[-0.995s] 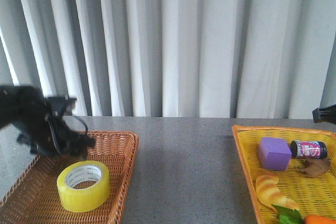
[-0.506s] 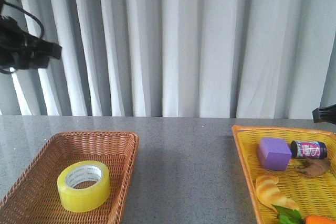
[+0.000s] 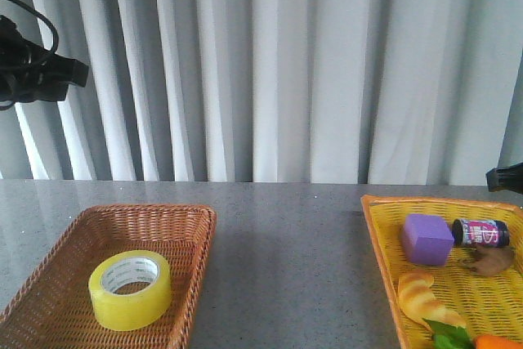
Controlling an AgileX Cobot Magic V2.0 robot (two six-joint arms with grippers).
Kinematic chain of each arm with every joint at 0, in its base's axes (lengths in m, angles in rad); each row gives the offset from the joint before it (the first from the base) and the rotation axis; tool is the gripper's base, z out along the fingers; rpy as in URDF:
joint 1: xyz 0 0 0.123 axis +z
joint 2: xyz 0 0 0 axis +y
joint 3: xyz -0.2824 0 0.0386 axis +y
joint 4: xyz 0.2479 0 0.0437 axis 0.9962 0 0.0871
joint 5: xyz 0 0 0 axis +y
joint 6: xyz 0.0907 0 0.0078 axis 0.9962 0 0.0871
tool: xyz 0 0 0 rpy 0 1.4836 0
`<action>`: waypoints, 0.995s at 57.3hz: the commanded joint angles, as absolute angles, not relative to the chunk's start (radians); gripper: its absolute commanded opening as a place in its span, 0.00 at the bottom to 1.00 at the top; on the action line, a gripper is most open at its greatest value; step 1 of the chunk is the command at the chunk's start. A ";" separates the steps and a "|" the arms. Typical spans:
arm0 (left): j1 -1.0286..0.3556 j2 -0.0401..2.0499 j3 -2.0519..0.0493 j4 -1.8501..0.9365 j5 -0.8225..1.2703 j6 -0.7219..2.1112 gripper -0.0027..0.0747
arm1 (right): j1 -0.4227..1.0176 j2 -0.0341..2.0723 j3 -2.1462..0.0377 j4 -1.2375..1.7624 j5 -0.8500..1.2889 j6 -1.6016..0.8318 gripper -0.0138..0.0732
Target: Transfer tape with both arms
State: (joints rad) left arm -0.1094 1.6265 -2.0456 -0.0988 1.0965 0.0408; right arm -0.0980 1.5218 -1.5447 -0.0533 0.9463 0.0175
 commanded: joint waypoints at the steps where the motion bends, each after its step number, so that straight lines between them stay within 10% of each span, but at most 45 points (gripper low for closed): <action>1: -0.113 1.588 -2.072 -0.110 1.037 0.037 0.03 | -0.103 1.489 -1.572 -0.061 0.892 0.014 0.15; 37: -0.113 1.443 -2.049 -0.106 1.019 0.038 0.03 | -0.103 1.489 -1.572 -0.061 0.893 0.016 0.15; 57: -0.113 0.887 -1.260 -0.033 0.417 0.100 0.03 | -0.103 1.489 -1.572 -0.061 0.892 0.016 0.15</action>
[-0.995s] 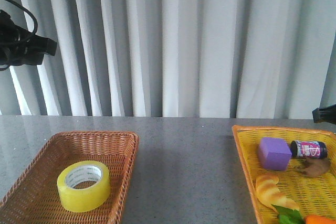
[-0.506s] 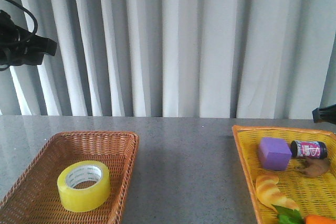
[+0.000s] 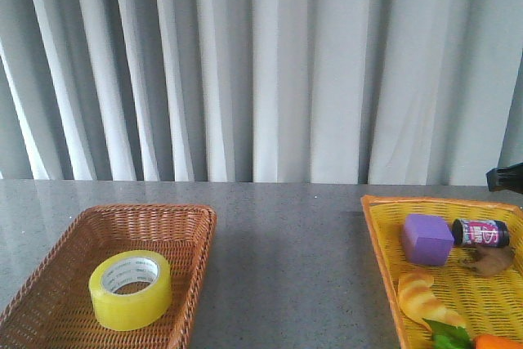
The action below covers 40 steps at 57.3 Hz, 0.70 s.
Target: Transfer tape with both arms
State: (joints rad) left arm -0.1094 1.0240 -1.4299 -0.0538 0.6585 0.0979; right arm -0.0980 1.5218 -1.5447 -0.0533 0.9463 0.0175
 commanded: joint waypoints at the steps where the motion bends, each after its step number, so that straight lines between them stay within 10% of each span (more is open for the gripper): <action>1: -0.113 0.849 -1.203 -0.030 0.381 0.100 0.03 | -0.103 1.489 -1.572 -0.061 0.892 0.016 0.15; 40: 0.044 -0.038 0.024 -0.032 -0.056 -0.107 0.03 | -0.103 1.489 -1.572 -0.061 0.892 0.016 0.15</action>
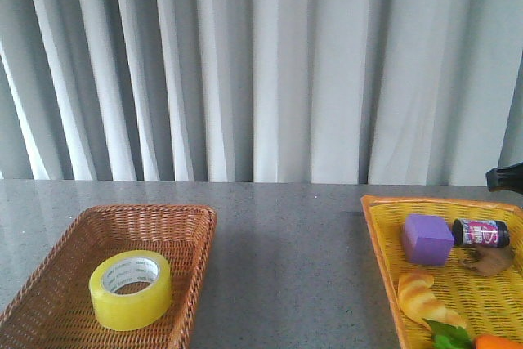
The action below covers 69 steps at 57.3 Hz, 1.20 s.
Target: Transfer tape with both arms
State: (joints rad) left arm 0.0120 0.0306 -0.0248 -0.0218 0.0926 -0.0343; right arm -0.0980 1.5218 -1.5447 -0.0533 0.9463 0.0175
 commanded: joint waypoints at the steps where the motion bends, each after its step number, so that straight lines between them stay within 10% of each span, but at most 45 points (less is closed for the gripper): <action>1: 0.049 -0.035 0.025 -0.032 -0.057 -0.117 0.03 | -0.103 1.490 -1.572 -0.061 0.889 0.016 0.15; 69: -0.012 -0.027 0.017 0.000 0.065 -0.040 0.03 | -0.103 1.489 -1.573 -0.061 0.913 0.016 0.15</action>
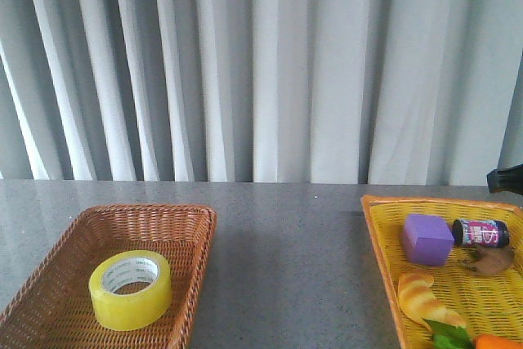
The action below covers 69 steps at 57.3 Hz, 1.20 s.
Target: Transfer tape with both arms
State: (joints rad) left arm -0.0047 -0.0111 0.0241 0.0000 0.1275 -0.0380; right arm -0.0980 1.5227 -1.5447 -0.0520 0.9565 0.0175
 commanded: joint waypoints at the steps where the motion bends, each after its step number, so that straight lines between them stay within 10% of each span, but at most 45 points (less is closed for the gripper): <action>1: -0.012 -0.027 0.017 0.000 0.065 -0.040 0.03 | -0.103 1.489 -1.573 -0.061 0.913 0.016 0.15; 50: -0.012 -0.027 0.017 0.000 0.065 -0.040 0.03 | -0.103 1.462 -1.558 -0.031 0.880 0.016 0.15; 69: -0.012 -0.027 0.017 0.000 0.065 -0.040 0.03 | -0.103 1.073 -1.012 0.135 0.409 0.022 0.15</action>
